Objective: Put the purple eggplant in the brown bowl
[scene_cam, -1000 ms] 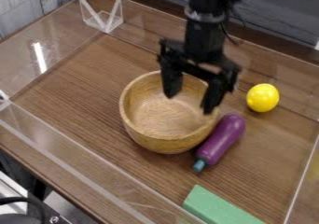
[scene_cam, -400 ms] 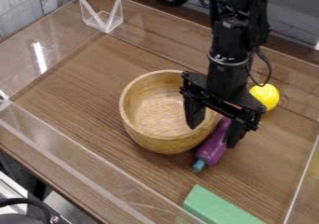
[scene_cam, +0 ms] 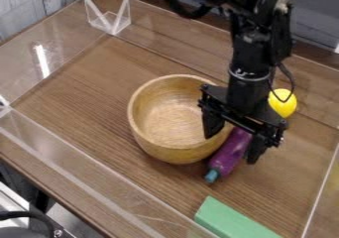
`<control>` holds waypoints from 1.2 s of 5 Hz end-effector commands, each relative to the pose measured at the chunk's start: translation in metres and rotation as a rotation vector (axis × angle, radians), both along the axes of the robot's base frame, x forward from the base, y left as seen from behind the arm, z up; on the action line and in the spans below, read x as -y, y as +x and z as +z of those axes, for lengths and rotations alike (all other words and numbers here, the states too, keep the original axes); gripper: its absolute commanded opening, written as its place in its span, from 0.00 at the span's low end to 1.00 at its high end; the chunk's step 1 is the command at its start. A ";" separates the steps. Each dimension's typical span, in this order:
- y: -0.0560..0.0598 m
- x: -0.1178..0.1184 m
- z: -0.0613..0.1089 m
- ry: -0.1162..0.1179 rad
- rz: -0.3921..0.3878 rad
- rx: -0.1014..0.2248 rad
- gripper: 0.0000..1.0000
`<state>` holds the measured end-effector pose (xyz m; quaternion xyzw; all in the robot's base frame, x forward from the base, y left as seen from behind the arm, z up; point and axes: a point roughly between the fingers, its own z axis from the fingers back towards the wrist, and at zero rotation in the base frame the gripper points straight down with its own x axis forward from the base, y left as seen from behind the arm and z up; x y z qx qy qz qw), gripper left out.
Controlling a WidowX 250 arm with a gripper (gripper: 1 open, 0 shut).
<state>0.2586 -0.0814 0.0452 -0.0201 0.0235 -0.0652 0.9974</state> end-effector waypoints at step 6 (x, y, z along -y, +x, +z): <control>0.021 0.014 -0.020 -0.031 -0.013 0.038 1.00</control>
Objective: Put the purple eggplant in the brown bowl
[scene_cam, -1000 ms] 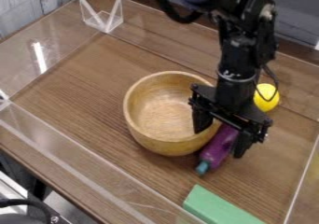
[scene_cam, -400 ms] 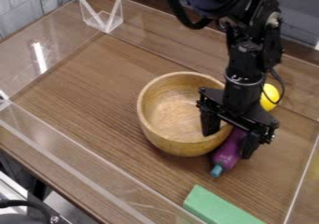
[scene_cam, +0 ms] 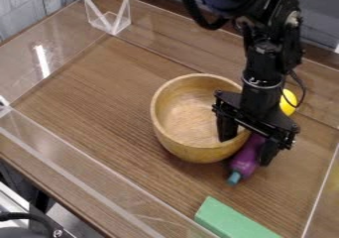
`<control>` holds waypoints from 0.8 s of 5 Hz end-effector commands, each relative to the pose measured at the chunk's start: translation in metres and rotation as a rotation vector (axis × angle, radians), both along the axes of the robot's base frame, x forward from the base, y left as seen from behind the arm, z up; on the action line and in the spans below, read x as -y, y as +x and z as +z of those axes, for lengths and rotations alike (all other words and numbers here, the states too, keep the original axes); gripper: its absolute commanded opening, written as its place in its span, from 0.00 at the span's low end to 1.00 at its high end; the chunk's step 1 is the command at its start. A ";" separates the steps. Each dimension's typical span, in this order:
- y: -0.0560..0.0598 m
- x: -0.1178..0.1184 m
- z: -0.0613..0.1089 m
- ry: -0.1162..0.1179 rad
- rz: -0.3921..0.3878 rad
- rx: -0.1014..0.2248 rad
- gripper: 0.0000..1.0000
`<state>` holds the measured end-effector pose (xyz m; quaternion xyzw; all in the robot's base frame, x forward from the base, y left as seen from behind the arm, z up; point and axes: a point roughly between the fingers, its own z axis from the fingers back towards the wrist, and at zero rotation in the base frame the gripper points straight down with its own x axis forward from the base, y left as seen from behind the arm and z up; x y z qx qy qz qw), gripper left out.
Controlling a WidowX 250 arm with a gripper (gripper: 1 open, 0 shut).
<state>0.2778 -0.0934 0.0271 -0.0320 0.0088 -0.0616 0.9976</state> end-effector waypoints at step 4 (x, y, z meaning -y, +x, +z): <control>-0.002 0.000 -0.015 -0.012 -0.018 -0.013 1.00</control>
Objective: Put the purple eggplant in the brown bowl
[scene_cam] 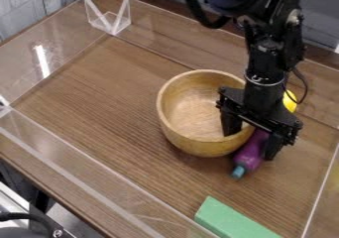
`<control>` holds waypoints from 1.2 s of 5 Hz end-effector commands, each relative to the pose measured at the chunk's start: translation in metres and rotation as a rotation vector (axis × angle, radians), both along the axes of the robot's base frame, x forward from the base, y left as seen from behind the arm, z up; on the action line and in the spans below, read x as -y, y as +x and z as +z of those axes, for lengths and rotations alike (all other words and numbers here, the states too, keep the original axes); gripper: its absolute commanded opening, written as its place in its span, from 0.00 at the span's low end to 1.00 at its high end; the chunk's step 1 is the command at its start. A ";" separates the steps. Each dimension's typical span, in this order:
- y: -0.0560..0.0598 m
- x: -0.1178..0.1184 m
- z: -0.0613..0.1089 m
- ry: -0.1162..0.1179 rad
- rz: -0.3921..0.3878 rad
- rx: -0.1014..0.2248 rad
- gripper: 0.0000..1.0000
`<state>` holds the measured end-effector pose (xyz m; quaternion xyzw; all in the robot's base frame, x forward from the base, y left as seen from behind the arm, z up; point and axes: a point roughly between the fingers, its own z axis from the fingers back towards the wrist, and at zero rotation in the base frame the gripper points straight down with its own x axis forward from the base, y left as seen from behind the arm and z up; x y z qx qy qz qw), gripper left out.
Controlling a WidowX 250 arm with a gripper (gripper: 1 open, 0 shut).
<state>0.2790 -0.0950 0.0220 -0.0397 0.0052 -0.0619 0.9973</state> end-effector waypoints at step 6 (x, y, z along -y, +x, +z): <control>-0.012 0.000 -0.019 0.018 -0.006 -0.067 1.00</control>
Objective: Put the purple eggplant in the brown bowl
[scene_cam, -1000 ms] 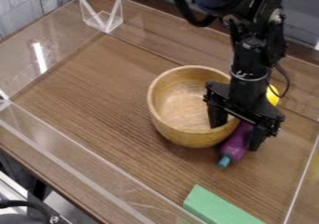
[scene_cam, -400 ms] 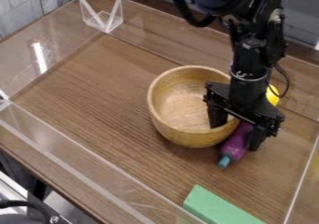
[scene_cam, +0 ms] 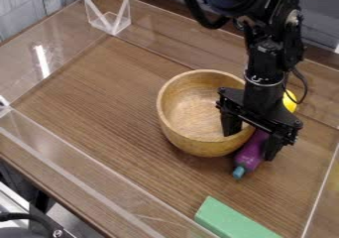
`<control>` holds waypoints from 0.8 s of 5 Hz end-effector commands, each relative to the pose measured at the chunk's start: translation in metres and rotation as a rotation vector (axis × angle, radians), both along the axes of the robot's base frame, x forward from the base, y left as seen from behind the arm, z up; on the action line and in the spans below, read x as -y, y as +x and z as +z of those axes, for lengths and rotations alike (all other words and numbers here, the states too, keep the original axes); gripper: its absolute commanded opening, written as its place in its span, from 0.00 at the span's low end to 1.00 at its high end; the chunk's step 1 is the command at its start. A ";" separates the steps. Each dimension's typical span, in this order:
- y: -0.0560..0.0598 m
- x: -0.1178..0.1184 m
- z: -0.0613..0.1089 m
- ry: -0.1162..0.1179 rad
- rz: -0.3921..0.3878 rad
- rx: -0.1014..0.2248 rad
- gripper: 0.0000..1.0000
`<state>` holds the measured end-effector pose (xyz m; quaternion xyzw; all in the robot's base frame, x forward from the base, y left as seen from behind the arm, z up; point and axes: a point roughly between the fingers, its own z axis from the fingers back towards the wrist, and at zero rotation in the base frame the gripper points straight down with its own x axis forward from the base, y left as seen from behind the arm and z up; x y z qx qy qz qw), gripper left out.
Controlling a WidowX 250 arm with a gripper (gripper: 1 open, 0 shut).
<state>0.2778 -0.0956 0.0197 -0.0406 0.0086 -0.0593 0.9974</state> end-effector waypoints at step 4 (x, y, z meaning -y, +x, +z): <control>-0.014 0.002 -0.016 0.030 -0.001 -0.085 1.00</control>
